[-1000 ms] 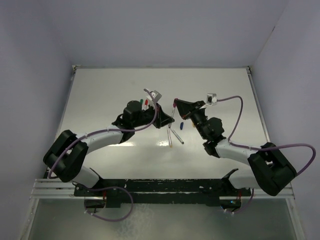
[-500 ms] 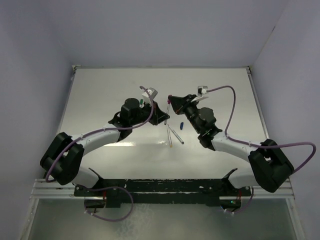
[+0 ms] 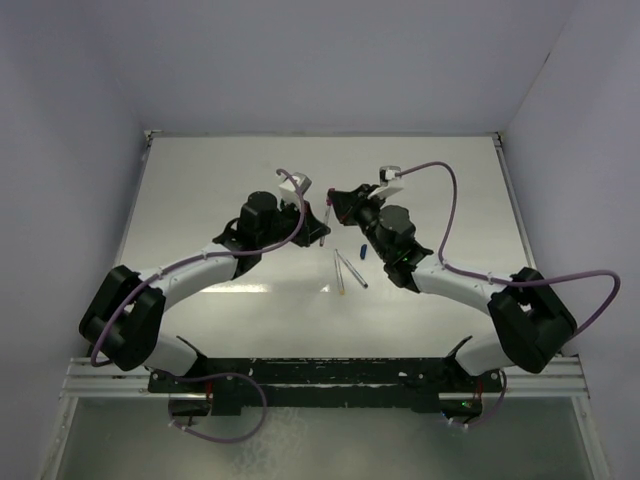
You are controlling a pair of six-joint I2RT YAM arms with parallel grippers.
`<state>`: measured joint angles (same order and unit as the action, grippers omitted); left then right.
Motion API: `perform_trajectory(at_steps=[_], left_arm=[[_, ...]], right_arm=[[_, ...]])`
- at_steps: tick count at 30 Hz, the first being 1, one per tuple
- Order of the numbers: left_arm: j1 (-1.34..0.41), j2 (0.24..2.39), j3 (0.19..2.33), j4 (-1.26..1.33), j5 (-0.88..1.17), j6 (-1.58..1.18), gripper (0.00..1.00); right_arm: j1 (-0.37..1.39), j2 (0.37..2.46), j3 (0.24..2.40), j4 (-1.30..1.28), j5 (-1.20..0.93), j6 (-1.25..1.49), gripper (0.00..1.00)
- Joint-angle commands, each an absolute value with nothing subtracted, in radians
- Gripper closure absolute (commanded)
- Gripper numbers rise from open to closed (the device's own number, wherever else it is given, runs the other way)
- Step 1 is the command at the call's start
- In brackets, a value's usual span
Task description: Insert the pens into the pen caps
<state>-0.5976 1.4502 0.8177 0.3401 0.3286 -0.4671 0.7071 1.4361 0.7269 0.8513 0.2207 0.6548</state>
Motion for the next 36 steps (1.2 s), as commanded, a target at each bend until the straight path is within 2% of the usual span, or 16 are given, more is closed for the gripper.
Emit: perform_trajectory(at_steps=[1,4,5,7,12,14,24,31,36], left_arm=[[-0.558,1.387,0.941,0.570,0.196,-0.434,1.00],[-0.558,1.406,0.937,0.528,0.191,-0.433,1.00],[-0.558,1.410,0.929,0.515,0.187,-0.434,1.00],[-0.558,1.418,0.904,0.495,0.180,-0.433,1.00],[-0.558,1.457,0.878,0.388,0.126,-0.411,1.00],[-0.558,1.485,0.886,0.341,0.095,-0.396,1.00],[-0.558,1.726,1.105,0.036,-0.056,-0.314,0.99],[-0.559,1.849,1.220,-0.082,-0.190,-0.298,0.97],[-0.560,1.917,1.264,-0.108,-0.208,-0.299,0.96]], right_arm=[[0.765,1.473,0.721,0.651,0.119,0.631,1.00],[0.766,1.470,0.756,0.628,0.134,0.624,1.00],[0.765,1.466,0.774,0.610,0.133,0.619,0.97],[0.764,1.453,0.814,0.581,0.163,0.583,0.88],[0.765,1.366,0.881,0.557,0.323,0.479,0.55],[0.764,1.319,0.879,0.567,0.383,0.445,0.47],[0.764,1.132,0.782,0.522,0.584,0.377,0.41],[0.763,1.108,0.738,0.501,0.595,0.405,0.39],[0.764,1.136,0.746,0.471,0.577,0.414,0.39]])
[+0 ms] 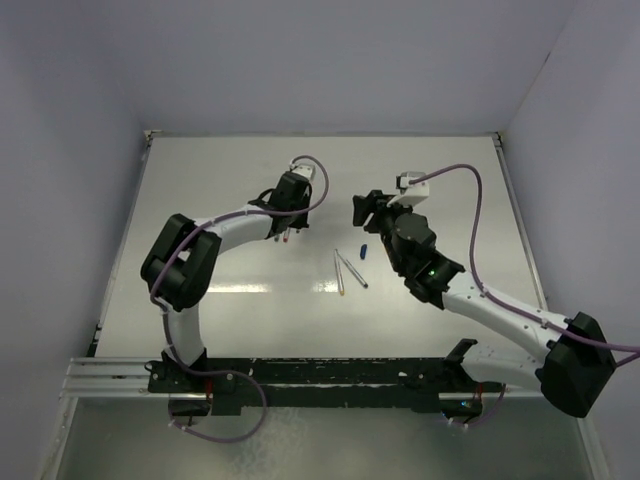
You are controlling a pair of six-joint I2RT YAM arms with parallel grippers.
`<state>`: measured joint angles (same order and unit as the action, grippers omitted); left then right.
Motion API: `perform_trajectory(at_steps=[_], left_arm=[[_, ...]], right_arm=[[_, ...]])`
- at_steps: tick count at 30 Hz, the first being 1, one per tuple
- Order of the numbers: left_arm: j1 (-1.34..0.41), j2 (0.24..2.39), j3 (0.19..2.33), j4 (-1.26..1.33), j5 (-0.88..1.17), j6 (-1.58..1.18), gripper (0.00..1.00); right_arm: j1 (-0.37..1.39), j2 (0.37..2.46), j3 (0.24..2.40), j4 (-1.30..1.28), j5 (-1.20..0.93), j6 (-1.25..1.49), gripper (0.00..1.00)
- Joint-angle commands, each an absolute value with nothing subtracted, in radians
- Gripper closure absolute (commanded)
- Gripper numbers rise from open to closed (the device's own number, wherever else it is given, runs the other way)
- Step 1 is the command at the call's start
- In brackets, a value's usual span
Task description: Insert the pens into the pen caps
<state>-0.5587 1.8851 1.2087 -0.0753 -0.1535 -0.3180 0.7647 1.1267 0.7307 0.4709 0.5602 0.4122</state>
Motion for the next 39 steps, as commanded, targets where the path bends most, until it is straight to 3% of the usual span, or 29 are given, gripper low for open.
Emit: perform_trajectory(at_steps=[1,20,28,31,35,39], left_arm=[[-0.560,1.925,1.269,-0.112,-0.211,-0.305,0.95],[-0.559,1.989,1.313,-0.160,-0.212,-0.343,0.80],[-0.559,1.975,1.312,-0.170,-0.206,-0.345,0.78],[-0.558,1.961,1.307,-0.168,-0.203,-0.347,0.78],[-0.558,1.922,1.293,-0.158,-0.199,-0.347,0.77],[-0.559,1.869,1.292,-0.155,-0.188,-0.342,0.73]], right_arm=[[0.763,1.141,0.750,0.463,0.572,0.417,0.39],[0.763,1.281,0.805,0.255,0.480,0.475,0.39],[0.765,1.371,0.816,0.210,0.422,0.498,0.40],[0.764,1.401,0.822,0.203,0.414,0.496,0.43],[0.764,1.425,0.823,0.184,0.388,0.502,0.56],[0.765,1.443,0.816,0.173,0.355,0.495,0.59]])
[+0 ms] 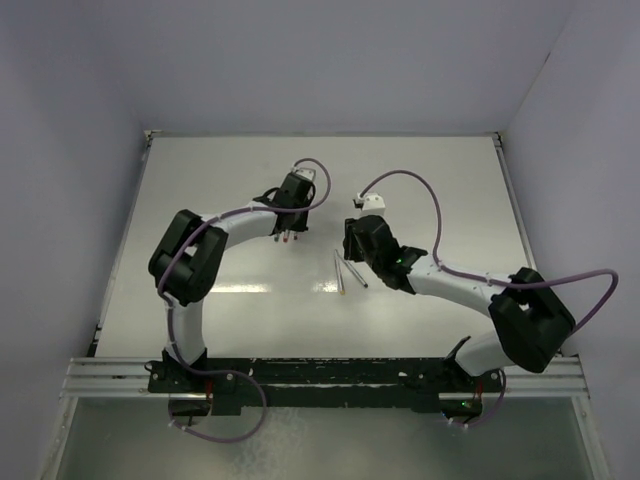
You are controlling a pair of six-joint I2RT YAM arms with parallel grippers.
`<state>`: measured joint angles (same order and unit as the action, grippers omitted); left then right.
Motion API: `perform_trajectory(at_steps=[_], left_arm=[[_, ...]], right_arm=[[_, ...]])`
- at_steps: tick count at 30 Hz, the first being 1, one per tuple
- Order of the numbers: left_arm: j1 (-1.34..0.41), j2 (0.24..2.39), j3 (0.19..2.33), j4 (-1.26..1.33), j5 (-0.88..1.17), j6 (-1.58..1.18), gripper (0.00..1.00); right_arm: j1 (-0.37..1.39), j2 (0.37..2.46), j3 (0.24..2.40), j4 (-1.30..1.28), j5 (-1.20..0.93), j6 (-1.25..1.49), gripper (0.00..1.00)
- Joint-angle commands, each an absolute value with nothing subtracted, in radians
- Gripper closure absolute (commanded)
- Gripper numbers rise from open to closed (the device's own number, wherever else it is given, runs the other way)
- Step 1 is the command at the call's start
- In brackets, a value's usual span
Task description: Insert the pens into the pen caps
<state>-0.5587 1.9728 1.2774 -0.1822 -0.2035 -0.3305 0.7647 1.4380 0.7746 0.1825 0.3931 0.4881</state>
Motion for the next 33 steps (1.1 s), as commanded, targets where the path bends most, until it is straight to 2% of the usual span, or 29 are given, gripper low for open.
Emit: perform_trajectory(at_steps=[1,6,18,33], left_arm=[[-0.559,1.853,1.290,-0.155,-0.181,-0.341,0.72],[-0.560,1.766,1.261,-0.142,-0.158,-0.342,0.69],[-0.560,1.572,1.108,-0.083,-0.157,-0.362,0.69],[-0.560,1.572,1.082,-0.065,-0.094,-0.381,0.68]], right_arm=[[0.766,1.450,0.817,0.171,0.346,0.491,0.60],[0.782,1.499,0.826,0.162,0.313,0.467,0.65],[0.818,1.605,0.875,0.142,0.295,0.481,0.66],[0.828,1.667,0.884,0.118,0.278,0.517,0.70]])
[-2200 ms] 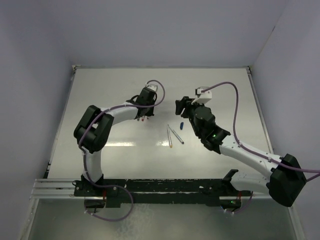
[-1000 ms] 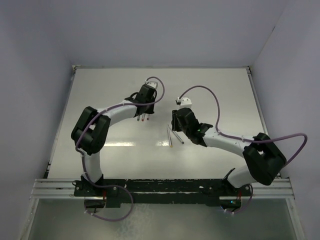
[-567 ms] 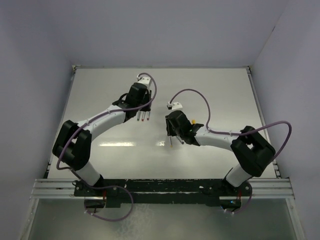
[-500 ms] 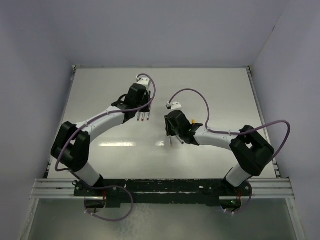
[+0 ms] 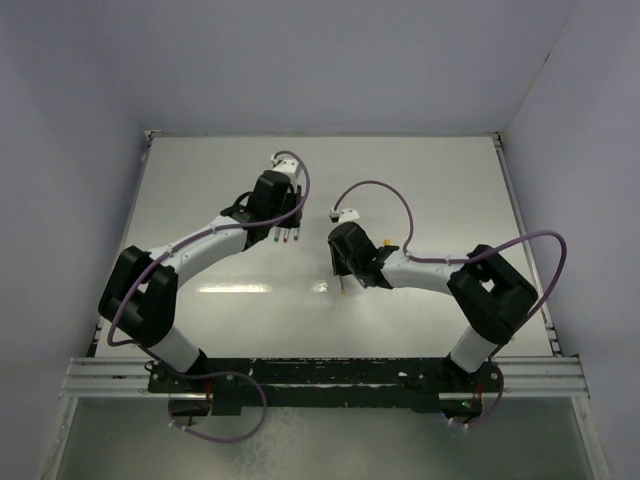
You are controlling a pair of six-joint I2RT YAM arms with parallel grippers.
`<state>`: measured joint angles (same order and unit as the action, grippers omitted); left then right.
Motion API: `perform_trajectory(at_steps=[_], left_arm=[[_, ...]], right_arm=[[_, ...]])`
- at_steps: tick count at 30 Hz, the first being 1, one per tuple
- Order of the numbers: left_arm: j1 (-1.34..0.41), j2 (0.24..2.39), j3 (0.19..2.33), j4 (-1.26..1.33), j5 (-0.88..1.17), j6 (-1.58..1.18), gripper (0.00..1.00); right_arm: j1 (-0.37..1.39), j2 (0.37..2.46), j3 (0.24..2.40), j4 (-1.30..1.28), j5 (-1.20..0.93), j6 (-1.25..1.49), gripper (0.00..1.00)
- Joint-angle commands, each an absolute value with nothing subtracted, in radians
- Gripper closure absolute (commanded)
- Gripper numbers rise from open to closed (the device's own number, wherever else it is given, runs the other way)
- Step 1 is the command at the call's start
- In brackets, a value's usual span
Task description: Insert the pens into the pen caps
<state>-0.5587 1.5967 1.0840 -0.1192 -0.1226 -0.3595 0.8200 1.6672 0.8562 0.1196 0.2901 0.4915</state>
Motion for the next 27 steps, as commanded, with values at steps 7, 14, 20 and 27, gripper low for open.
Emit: perform_trajectory(at_steps=[7,14,20,27], left_arm=[[-0.560,1.577,1.079,-0.064,-0.089,-0.383,0.68],[-0.560,1.576,1.070,-0.057,-0.079,-0.385,0.68],[-0.560,1.579,1.068,-0.057,-0.072,-0.389,0.68],[-0.559,1.578,1.068,-0.058,-0.073,-0.390,0.68]], right_arm=[[0.833,1.694,0.883,0.118,0.266,0.532,0.70],[0.833,1.715,0.896,0.098,0.284,0.534,0.70],[0.835,1.740,0.916,0.059,0.288,0.534,0.78],[0.836,1.752,0.929,0.050,0.220,0.519,1.00]])
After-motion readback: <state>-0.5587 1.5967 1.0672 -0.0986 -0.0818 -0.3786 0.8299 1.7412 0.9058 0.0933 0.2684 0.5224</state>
